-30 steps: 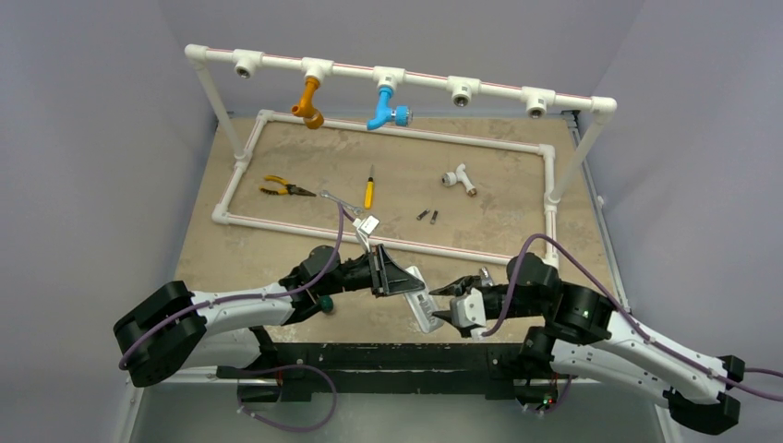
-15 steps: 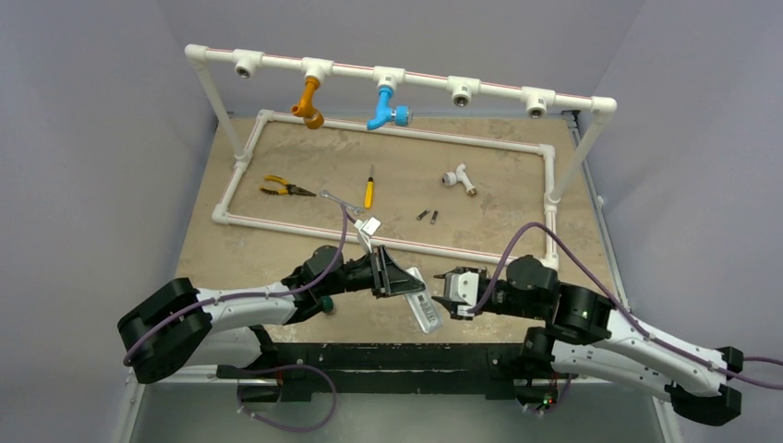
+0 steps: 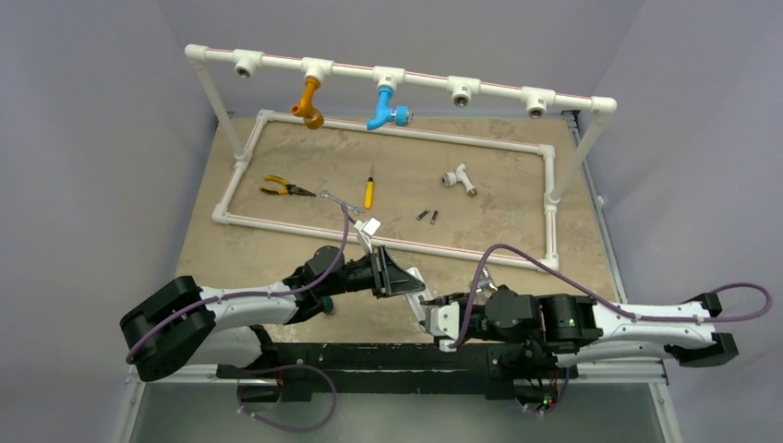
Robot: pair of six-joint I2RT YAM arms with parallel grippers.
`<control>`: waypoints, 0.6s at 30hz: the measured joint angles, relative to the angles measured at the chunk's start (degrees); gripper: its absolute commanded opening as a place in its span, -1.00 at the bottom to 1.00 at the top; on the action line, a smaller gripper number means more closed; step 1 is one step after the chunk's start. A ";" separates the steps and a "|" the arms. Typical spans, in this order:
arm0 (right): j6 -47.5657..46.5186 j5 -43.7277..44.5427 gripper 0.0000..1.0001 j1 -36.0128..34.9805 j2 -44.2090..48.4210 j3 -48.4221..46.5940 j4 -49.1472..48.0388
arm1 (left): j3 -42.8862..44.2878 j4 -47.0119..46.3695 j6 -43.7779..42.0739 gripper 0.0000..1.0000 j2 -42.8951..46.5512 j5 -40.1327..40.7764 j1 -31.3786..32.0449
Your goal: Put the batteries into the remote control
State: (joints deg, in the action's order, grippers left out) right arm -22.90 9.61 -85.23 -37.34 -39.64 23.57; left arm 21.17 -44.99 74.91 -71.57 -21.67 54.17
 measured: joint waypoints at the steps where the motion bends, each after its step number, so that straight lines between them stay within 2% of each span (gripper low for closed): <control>1: 0.42 1.60 -0.21 -1.95 -0.04 0.00 0.37 | -0.11 -0.20 0.00 -1.00 -0.02 0.02 0.00; 6: 1.16 6.51 -0.13 -10.40 -0.55 0.04 2.78 | -0.48 -0.63 0.00 -1.00 -0.02 0.00 0.02; 14: -1.90 7.41 -0.07 -10.84 8.07 3.02 3.96 | -0.48 -1.27 -0.13 -1.00 -0.26 -1.44 0.00; 18: -3.67 7.17 -0.08 -10.84 7.13 3.02 4.83 | -0.48 -1.79 -0.13 -1.00 -1.22 -2.38 0.00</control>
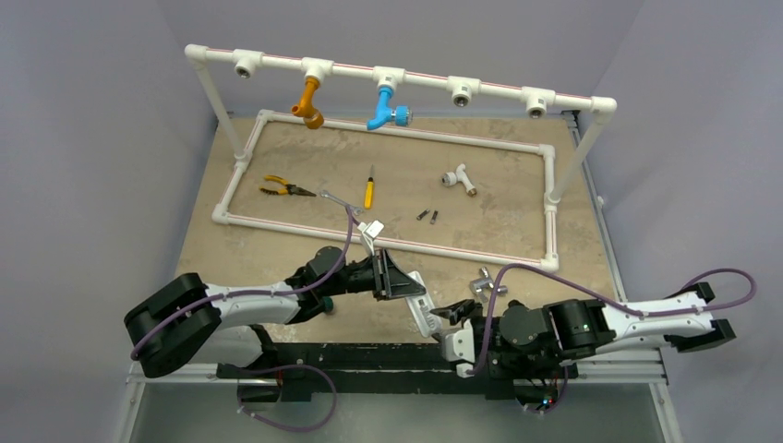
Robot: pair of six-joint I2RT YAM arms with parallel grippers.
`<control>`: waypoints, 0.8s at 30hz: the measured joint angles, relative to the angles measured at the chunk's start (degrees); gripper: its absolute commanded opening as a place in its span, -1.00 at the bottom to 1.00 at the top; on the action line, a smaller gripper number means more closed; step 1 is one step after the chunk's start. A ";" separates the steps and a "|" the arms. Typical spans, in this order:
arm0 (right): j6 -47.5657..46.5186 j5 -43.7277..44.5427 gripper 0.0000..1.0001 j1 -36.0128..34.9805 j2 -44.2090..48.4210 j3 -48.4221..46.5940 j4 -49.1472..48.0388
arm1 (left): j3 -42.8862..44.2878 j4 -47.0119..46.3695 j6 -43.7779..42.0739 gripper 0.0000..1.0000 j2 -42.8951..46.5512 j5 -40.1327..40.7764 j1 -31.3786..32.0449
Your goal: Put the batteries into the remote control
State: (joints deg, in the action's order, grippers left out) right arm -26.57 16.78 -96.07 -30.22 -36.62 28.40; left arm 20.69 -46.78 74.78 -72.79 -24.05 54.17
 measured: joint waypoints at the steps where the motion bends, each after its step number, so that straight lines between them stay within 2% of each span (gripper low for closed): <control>1: -0.39 -0.07 -0.08 0.00 -0.55 0.00 0.35 | 0.00 -0.33 0.00 -1.00 -0.28 -0.24 0.00; 13: -4.04 -1.51 -0.09 1.03 -2.56 0.76 0.57 | 0.02 -1.60 0.00 -1.00 -0.81 -2.38 0.02; 24: -5.68 -9.14 -0.11 9.20 -4.31 0.76 -0.09 | 0.02 -1.86 -0.46 -1.00 -0.81 -2.56 -0.04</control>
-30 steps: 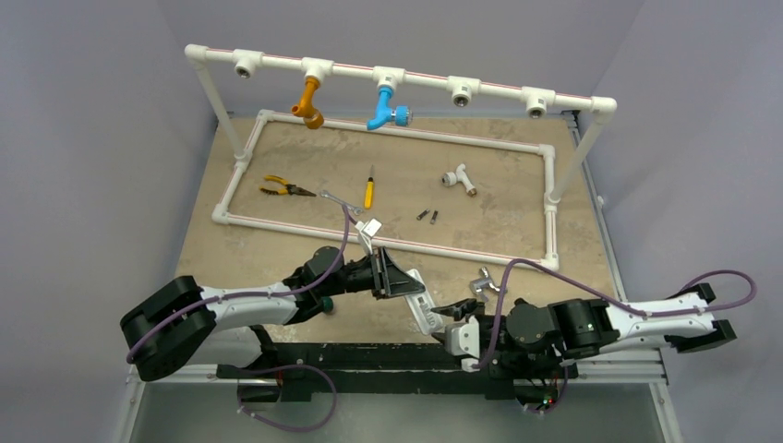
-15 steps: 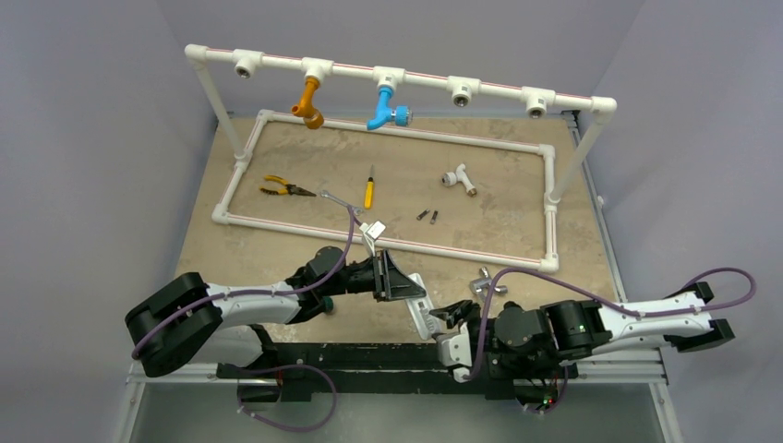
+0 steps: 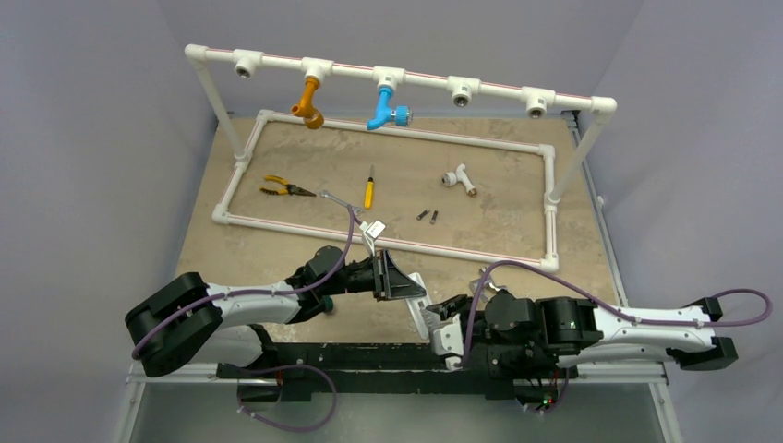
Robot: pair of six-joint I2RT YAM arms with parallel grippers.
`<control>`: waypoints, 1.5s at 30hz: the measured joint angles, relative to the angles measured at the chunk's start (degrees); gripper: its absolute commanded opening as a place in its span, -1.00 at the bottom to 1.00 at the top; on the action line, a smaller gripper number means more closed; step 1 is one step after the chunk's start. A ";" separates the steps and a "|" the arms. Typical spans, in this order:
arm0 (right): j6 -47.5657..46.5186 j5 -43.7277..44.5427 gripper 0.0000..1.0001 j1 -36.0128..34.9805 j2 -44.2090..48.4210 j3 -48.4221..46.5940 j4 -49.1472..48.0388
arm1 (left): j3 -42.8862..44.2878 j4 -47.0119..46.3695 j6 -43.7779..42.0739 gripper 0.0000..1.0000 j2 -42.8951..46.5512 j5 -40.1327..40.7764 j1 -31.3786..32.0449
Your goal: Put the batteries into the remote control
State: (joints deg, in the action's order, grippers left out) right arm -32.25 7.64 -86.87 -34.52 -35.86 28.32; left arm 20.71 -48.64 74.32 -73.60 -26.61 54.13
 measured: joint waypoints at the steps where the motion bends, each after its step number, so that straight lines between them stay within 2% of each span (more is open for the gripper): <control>1: -0.13 -0.24 -0.11 0.17 -0.02 0.00 0.00 | 0.00 -0.04 0.02 -1.00 0.00 0.00 0.00; 25: -5.86 0.74 -0.14 0.46 -0.66 0.20 -0.42 | 0.07 -1.49 -0.22 -1.00 -1.51 0.39 -0.66; 45: -6.40 0.57 -0.13 0.46 1.29 0.17 0.37 | 0.42 -2.03 0.07 -1.00 -2.80 0.24 -0.76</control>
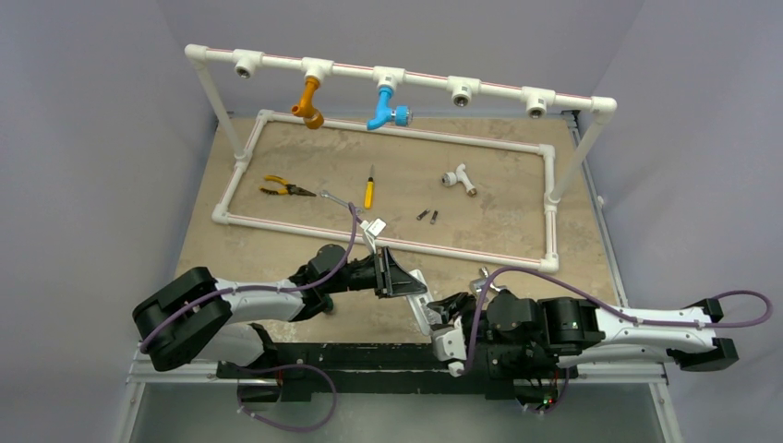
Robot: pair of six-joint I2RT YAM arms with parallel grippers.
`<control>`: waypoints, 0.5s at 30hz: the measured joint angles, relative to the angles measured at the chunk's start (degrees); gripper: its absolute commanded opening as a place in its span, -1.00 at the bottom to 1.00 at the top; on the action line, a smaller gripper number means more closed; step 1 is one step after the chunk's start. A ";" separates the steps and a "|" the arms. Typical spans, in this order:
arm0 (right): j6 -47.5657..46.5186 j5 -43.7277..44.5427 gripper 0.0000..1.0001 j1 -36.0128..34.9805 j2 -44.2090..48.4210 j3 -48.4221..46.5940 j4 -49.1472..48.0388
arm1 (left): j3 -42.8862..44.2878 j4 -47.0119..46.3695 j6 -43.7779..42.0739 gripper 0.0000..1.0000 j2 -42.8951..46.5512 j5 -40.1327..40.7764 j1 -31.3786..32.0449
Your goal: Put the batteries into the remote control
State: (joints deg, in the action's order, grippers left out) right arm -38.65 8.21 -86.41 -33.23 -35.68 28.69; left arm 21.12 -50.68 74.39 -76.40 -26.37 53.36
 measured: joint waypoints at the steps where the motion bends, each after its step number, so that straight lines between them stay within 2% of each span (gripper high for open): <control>1: 0.00 -0.02 -0.13 0.00 0.00 0.00 0.04 | 0.00 0.00 -0.02 -1.00 -0.09 0.00 0.00; 15: 0.76 -1.79 -0.10 0.07 2.58 -0.09 2.14 | 0.00 0.00 0.00 -1.00 -0.61 -1.14 0.39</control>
State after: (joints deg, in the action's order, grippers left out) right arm -37.89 6.42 -86.35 -30.65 -35.77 30.83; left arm 21.12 -50.68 74.39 -77.01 -27.51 53.76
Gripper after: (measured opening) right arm 0.448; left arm 0.255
